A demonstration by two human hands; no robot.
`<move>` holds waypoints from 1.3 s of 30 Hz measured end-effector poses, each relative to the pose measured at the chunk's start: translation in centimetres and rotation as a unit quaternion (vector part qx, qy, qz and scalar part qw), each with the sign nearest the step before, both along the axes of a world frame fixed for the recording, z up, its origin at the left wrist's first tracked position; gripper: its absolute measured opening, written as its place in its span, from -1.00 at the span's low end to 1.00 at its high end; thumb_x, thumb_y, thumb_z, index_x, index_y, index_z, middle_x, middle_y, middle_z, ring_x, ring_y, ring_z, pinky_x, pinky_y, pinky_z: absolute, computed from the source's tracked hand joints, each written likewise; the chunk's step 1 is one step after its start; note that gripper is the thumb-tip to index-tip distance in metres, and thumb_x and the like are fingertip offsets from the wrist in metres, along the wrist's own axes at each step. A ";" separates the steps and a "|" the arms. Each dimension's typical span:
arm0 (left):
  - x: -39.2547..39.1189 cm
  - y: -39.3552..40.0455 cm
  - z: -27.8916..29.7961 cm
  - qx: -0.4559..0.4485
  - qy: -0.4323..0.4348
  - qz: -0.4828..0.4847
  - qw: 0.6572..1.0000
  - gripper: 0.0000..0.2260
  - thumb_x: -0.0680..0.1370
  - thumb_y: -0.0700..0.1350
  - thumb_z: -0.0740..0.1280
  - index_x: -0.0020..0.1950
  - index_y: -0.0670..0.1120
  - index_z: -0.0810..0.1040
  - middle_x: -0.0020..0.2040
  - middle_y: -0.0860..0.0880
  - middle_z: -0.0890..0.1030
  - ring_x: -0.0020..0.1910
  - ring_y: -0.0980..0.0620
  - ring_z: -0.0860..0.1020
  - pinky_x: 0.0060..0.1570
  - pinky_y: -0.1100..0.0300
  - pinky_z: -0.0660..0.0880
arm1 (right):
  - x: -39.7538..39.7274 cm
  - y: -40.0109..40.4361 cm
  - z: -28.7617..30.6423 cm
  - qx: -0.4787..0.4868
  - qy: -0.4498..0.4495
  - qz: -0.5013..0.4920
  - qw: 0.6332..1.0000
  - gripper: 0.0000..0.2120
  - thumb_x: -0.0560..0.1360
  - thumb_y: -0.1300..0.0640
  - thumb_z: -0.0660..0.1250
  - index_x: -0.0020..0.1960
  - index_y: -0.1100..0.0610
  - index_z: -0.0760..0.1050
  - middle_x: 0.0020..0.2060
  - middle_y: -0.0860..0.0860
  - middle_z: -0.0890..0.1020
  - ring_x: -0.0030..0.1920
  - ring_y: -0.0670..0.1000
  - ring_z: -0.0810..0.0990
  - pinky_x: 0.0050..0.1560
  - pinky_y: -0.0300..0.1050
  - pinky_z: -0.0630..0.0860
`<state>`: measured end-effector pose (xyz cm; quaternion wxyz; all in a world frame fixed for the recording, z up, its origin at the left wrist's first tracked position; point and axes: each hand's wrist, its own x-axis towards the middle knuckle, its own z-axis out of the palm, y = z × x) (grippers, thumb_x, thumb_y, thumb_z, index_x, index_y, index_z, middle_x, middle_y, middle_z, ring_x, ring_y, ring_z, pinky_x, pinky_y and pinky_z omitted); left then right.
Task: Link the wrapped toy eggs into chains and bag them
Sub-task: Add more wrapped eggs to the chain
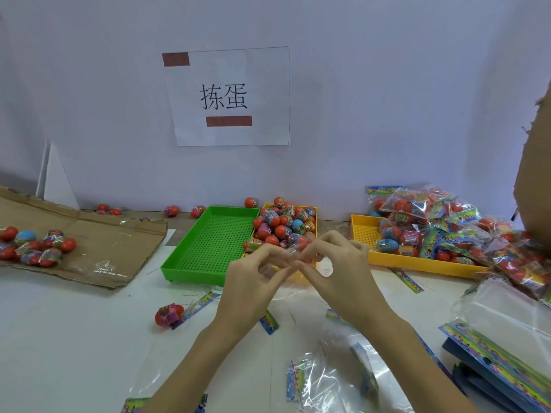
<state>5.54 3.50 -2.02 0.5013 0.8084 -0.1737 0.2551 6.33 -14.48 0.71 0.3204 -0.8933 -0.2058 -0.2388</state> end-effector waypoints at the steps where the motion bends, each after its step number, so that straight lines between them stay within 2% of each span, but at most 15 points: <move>1: 0.0 0.1 0.0 0.007 -0.002 0.001 1.000 -0.86 0.54 -0.04 0.54 0.05 -0.01 0.68 -0.12 0.17 0.71 -0.12 0.14 0.70 -0.13 0.18 0.64 | -0.1 0.0 0.1 -0.008 -0.005 0.007 1.000 -0.92 0.53 -0.04 0.49 0.00 -0.07 0.66 -0.03 -0.19 0.58 0.04 -0.18 0.49 0.21 -0.11 0.16; 4: 0.0 0.2 -0.3 0.074 -0.046 0.040 0.995 -0.79 0.56 0.06 0.49 0.12 0.00 0.65 -0.11 0.14 0.69 -0.11 0.09 0.67 -0.10 0.04 0.61 | -0.3 0.0 0.3 -0.012 -0.004 0.053 0.999 -0.95 0.54 0.03 0.49 -0.03 -0.02 0.65 -0.11 -0.21 0.62 -0.06 -0.21 0.54 0.10 -0.30 0.28; 6: 0.1 0.3 -0.5 0.108 -0.074 0.055 0.990 -0.73 0.57 0.11 0.48 0.19 0.01 0.63 -0.07 0.14 0.68 -0.06 0.12 0.63 -0.04 0.06 0.57 | -0.3 0.0 0.5 0.015 0.021 0.085 0.996 -0.98 0.54 0.12 0.49 -0.03 0.03 0.67 -0.17 -0.18 0.65 -0.10 -0.19 0.57 -0.07 -0.42 0.40; 9: 0.4 0.5 -0.5 0.089 -0.003 -0.024 0.996 -0.55 0.48 0.21 0.54 0.29 0.11 0.54 0.00 0.15 0.64 0.01 0.09 0.62 -0.01 0.18 0.55 | -0.2 -0.3 0.6 0.069 0.044 0.102 0.991 -0.98 0.54 0.12 0.48 -0.04 0.04 0.68 -0.20 -0.18 0.67 -0.12 -0.16 0.60 -0.12 -0.35 0.50; 11: 0.6 0.7 -0.7 0.117 0.038 -0.062 0.991 -0.42 0.41 0.22 0.59 0.35 0.20 0.45 0.03 0.17 0.62 -0.02 0.10 0.61 -0.06 0.24 0.54 | -0.2 -0.5 0.7 0.091 0.055 0.107 0.989 -0.98 0.54 0.10 0.48 -0.07 0.03 0.67 -0.23 -0.20 0.66 -0.13 -0.14 0.62 -0.13 -0.33 0.51; 14: 0.7 1.0 -1.1 0.182 0.025 -0.055 0.981 -0.34 0.41 0.23 0.58 0.41 0.24 0.36 0.00 0.21 0.57 -0.12 0.12 0.57 -0.16 0.31 0.48 | -0.2 -0.6 0.8 0.106 0.076 0.115 0.985 -0.94 0.54 0.15 0.49 -0.11 0.04 0.67 -0.25 -0.19 0.67 -0.16 -0.12 0.61 -0.16 -0.36 0.47; 17: 0.6 1.0 -1.1 0.223 -0.020 -0.016 0.975 -0.33 0.44 0.22 0.56 0.46 0.15 0.36 -0.12 0.27 0.51 -0.17 0.33 0.50 -0.23 0.44 0.37 | -0.2 -0.7 1.1 0.105 0.092 0.132 0.981 -0.95 0.53 0.14 0.49 -0.10 0.03 0.69 -0.23 -0.15 0.68 -0.14 -0.07 0.62 -0.13 -0.31 0.49; 19: 0.5 1.0 -1.0 0.240 -0.038 0.000 0.970 -0.33 0.46 0.21 0.56 0.47 0.10 0.37 -0.06 0.22 0.58 -0.14 0.39 0.46 -0.19 0.51 0.35 | -0.3 -0.7 1.1 0.090 0.095 0.134 0.982 -0.97 0.53 0.09 0.50 -0.10 0.00 0.69 -0.20 -0.18 0.68 -0.08 -0.10 0.61 -0.07 -0.35 0.47; 21: 0.4 1.1 -0.9 0.247 -0.037 0.009 0.968 -0.34 0.47 0.23 0.53 0.48 0.09 0.38 0.09 0.15 0.65 -0.06 0.29 0.52 -0.13 0.46 0.41 | -0.4 -0.7 1.2 0.072 0.099 0.130 0.984 -0.96 0.51 0.03 0.50 -0.11 -0.03 0.68 -0.15 -0.20 0.68 0.00 -0.15 0.60 0.02 -0.37 0.45; 23: 0.4 1.2 -0.9 0.250 -0.036 0.021 0.967 -0.36 0.49 0.25 0.51 0.48 0.08 0.40 0.13 0.14 0.66 0.00 0.16 0.59 -0.10 0.32 0.47 | -0.6 -0.6 1.2 0.074 0.093 0.137 0.983 -0.98 0.53 0.06 0.49 -0.08 -0.02 0.68 -0.14 -0.22 0.68 0.01 -0.16 0.61 0.03 -0.37 0.47; 26: 0.4 0.9 -0.8 0.255 -0.046 0.043 0.965 -0.38 0.50 0.29 0.46 0.47 0.07 0.43 0.08 0.15 0.65 -0.04 0.14 0.57 -0.14 0.31 0.39 | -0.6 -0.3 1.0 0.102 0.093 0.165 0.977 -0.98 0.56 0.16 0.45 -0.02 0.05 0.65 -0.13 -0.16 0.70 -0.04 -0.11 0.68 0.00 -0.29 0.60; 28: 0.3 0.8 -0.6 0.258 -0.054 0.052 0.963 -0.39 0.51 0.32 0.39 0.47 0.05 0.45 0.04 0.14 0.65 -0.08 0.13 0.56 -0.15 0.29 0.41 | -0.5 -0.1 0.8 0.111 0.116 0.174 0.972 -0.98 0.58 0.13 0.44 -0.01 0.07 0.61 -0.12 -0.11 0.70 -0.05 -0.09 0.68 -0.02 -0.23 0.62; 32: 0.2 0.7 -0.7 0.249 -0.047 0.048 0.966 -0.40 0.49 0.18 0.51 0.48 0.02 0.48 0.02 0.12 0.63 -0.08 0.11 0.54 -0.12 0.27 0.42 | -0.3 -0.1 0.4 0.058 0.138 0.164 0.975 -0.92 0.55 0.07 0.47 0.04 0.00 0.69 -0.12 -0.19 0.71 -0.04 -0.16 0.65 -0.07 -0.30 0.57; 35: 0.1 0.6 -0.7 0.262 -0.050 0.040 0.963 -0.34 0.47 0.26 0.49 0.49 0.01 0.47 0.03 0.11 0.62 -0.05 0.12 0.51 -0.08 0.30 0.39 | -0.2 -0.2 0.6 0.043 0.151 0.171 0.973 -0.87 0.58 0.10 0.44 0.06 -0.03 0.74 -0.14 -0.20 0.73 -0.08 -0.16 0.67 -0.07 -0.26 0.60; 39: 0.2 1.0 -0.4 0.294 -0.052 0.034 0.954 -0.23 0.43 0.31 0.50 0.55 0.02 0.40 -0.01 0.11 0.58 -0.05 0.04 0.53 -0.02 0.09 0.52 | -0.1 -0.8 1.1 0.092 0.141 0.149 0.974 -0.87 0.63 0.12 0.36 0.03 0.02 0.69 -0.13 -0.15 0.73 -0.07 -0.13 0.70 -0.01 -0.17 0.64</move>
